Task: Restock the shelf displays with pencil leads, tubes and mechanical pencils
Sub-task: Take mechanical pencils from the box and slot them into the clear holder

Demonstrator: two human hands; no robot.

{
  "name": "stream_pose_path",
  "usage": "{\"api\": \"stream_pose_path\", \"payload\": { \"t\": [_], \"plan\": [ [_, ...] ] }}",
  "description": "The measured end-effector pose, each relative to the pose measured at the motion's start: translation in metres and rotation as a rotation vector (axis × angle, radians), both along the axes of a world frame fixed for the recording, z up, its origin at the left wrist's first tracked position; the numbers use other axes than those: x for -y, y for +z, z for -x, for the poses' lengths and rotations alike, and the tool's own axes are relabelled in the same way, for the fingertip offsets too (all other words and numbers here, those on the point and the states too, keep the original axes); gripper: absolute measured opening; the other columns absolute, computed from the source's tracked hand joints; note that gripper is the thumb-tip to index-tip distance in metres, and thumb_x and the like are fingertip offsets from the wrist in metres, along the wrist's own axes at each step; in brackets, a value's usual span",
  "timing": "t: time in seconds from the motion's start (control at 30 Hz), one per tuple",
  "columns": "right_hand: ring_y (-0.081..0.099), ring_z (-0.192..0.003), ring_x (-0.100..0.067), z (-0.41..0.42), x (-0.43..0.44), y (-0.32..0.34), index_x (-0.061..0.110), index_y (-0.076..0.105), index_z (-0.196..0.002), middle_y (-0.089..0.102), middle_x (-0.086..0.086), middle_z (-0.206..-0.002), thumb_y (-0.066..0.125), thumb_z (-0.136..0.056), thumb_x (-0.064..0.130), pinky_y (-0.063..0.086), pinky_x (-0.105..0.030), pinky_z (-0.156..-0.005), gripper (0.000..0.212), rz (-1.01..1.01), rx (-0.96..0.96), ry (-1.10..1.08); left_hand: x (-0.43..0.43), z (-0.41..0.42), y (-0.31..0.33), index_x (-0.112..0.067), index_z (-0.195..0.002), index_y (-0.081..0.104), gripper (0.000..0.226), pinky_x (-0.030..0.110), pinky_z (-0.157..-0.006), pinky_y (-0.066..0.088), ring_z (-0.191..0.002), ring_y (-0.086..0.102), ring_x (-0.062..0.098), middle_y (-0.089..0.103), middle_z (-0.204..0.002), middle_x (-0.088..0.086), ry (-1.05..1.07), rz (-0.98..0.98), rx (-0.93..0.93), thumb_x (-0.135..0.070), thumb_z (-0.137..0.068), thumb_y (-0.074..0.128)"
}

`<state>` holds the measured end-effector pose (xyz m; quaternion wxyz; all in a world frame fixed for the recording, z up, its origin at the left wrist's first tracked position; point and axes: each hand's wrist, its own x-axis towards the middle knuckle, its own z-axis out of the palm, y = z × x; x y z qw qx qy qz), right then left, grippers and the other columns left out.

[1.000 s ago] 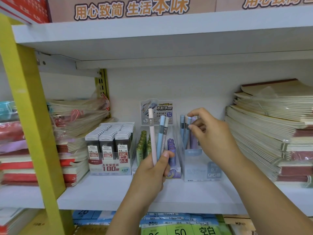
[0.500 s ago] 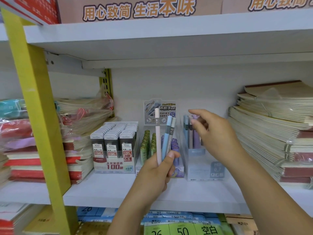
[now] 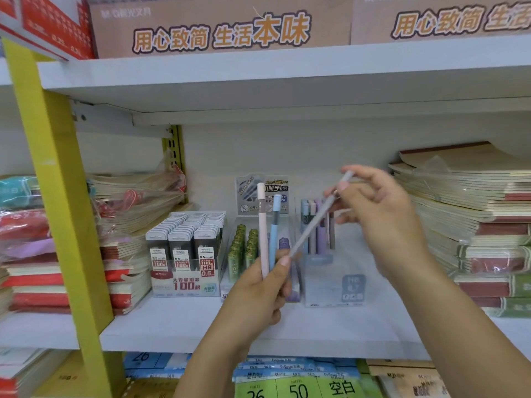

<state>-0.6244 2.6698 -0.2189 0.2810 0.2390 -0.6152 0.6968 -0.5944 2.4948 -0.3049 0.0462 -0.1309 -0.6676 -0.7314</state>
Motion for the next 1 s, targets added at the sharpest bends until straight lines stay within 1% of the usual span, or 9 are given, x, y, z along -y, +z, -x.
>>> {"api": "stream_pose_path", "payload": {
  "t": [0.1, 0.17, 0.23, 0.27, 0.3, 0.37, 0.43, 0.73, 1.0],
  "plan": [
    [0.069, -0.077, -0.011, 0.001, -0.024, 0.006, 0.034, 0.059, -0.103, 0.073, 0.002, -0.086, 0.058, -0.094, 0.014, 0.052, -0.017, -0.058, 0.022, 0.032, -0.15, -0.174, 0.0, 0.003, -0.003, -0.027, -0.095, 0.063, 0.019, 0.016, -0.041, 0.031, -0.047, 0.043, 0.005, 0.034, -0.056, -0.009, 0.061, 0.024, 0.016, -0.043, -0.099, 0.053],
    [0.068, -0.083, -0.014, 0.006, -0.036, 0.003, 0.041, 0.06, -0.103, 0.068, 0.003, -0.086, 0.059, -0.092, 0.019, 0.055, -0.024, -0.065, 0.024, -0.064, -0.193, -0.292, -0.001, 0.004, -0.004, -0.03, -0.088, 0.058, 0.019, 0.016, -0.04, 0.028, -0.042, 0.041, 0.002, 0.033, -0.054, -0.011, 0.071, 0.032, -0.006, -0.048, -0.095, 0.054],
    [0.066, -0.084, -0.018, 0.015, -0.042, -0.004, 0.042, 0.06, -0.103, 0.066, 0.006, -0.086, 0.062, -0.091, 0.017, 0.056, -0.034, -0.074, 0.027, -0.2, -0.182, -0.388, -0.003, 0.004, -0.003, -0.036, -0.082, 0.058, 0.021, 0.016, -0.04, 0.027, -0.04, 0.045, -0.001, 0.035, -0.053, -0.013, 0.063, 0.046, -0.039, -0.055, -0.088, 0.053],
    [0.066, -0.084, -0.018, 0.02, -0.044, -0.007, 0.04, 0.06, -0.103, 0.066, 0.005, -0.086, 0.063, -0.091, 0.017, 0.055, -0.034, -0.076, 0.027, -0.26, -0.166, -0.414, -0.004, 0.004, -0.003, -0.039, -0.079, 0.059, 0.021, 0.015, -0.039, 0.028, -0.04, 0.045, -0.001, 0.035, -0.053, -0.013, 0.057, 0.046, -0.052, -0.058, -0.085, 0.052],
    [0.065, -0.084, -0.015, 0.025, -0.045, -0.011, 0.038, 0.06, -0.104, 0.067, 0.005, -0.087, 0.064, -0.09, 0.016, 0.053, -0.029, -0.077, 0.027, -0.311, -0.149, -0.427, -0.005, 0.004, -0.002, -0.04, -0.077, 0.06, 0.022, 0.014, -0.039, 0.029, -0.04, 0.042, 0.0, 0.034, -0.054, -0.013, 0.052, 0.038, -0.061, -0.059, -0.084, 0.051],
    [0.063, -0.082, -0.004, 0.034, -0.045, -0.019, 0.036, 0.06, -0.104, 0.068, 0.007, -0.088, 0.066, -0.09, 0.017, 0.046, -0.01, -0.072, 0.024, -0.404, -0.118, -0.452, -0.007, 0.006, -0.002, -0.035, -0.082, 0.061, 0.027, 0.011, -0.039, 0.033, -0.041, 0.032, 0.003, 0.032, -0.055, -0.012, 0.06, 0.023, -0.069, -0.057, -0.089, 0.049],
    [0.061, -0.08, 0.003, 0.04, -0.042, -0.027, 0.037, 0.061, -0.103, 0.068, 0.012, -0.087, 0.066, -0.09, 0.019, 0.04, -0.004, -0.065, 0.023, -0.472, -0.087, -0.478, -0.008, 0.007, -0.003, -0.028, -0.088, 0.06, 0.029, 0.009, -0.04, 0.034, -0.042, 0.028, 0.005, 0.032, -0.055, -0.012, 0.08, 0.026, -0.072, -0.051, -0.097, 0.045],
    [0.054, -0.075, 0.011, 0.048, -0.036, -0.034, 0.033, 0.062, -0.104, 0.067, 0.01, -0.086, 0.066, -0.09, 0.019, 0.037, -0.002, -0.064, 0.021, -0.524, -0.102, -0.499, -0.009, 0.01, -0.006, -0.038, -0.074, 0.061, 0.035, 0.008, -0.043, 0.039, -0.045, 0.034, 0.007, 0.042, -0.062, -0.004, 0.094, 0.087, -0.1, -0.045, -0.102, 0.042],
    [0.056, -0.079, 0.001, 0.049, -0.039, -0.035, 0.034, 0.063, -0.109, 0.065, 0.002, -0.091, 0.064, -0.091, 0.018, 0.037, -0.005, -0.065, 0.024, -0.568, -0.097, -0.527, -0.009, 0.011, -0.007, -0.037, -0.075, 0.06, 0.034, 0.01, -0.043, 0.037, -0.045, 0.035, 0.006, 0.043, -0.063, -0.004, 0.1, 0.105, -0.101, -0.047, -0.101, 0.042]
  ]
}}
